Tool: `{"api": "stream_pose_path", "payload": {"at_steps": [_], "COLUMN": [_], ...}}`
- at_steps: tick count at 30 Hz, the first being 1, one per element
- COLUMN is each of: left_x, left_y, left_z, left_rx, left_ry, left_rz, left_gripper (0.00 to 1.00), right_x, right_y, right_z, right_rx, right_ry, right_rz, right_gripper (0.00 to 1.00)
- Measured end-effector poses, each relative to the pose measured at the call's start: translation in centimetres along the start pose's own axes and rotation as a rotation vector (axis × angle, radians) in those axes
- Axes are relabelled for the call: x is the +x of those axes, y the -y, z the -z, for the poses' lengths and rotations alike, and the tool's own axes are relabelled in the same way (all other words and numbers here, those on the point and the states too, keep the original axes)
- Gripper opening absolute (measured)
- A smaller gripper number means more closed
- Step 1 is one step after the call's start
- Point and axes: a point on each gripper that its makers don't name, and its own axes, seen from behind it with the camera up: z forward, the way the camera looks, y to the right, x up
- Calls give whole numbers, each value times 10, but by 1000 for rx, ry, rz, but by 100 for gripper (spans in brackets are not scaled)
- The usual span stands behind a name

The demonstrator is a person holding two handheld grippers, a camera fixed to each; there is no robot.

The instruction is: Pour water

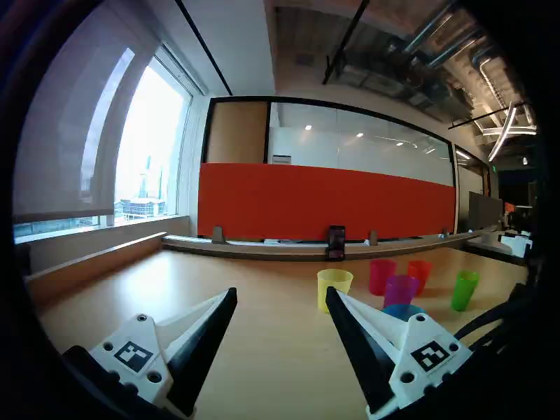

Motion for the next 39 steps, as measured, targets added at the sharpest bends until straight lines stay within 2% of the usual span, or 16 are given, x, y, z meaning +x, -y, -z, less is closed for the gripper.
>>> {"api": "stream_pose_path", "payload": {"at_steps": [5,15,23,33,39], "left_x": [12,57,86,133,154], "left_y": [1,0,3,1,2], "left_z": [-4,-5,2,13,18], "left_rx": [1,-3,-4,-20,-11], "left_ry": [-2,-26,-27,-28,-39], "left_rz": [-13,-32,-33,-74,-69], "left_gripper": [94,94,94,94,94], "right_x": [22,56,71,114,131], "right_y": [0,12,21,31,29], "right_z": [2,9,14,22,29], "right_rx": [-1,13,14,18,9], "right_ry": [-2,7,25,17,11], "right_rz": [6,19,1,-6,-8], "right_gripper": [99,99,99,99,99]}}
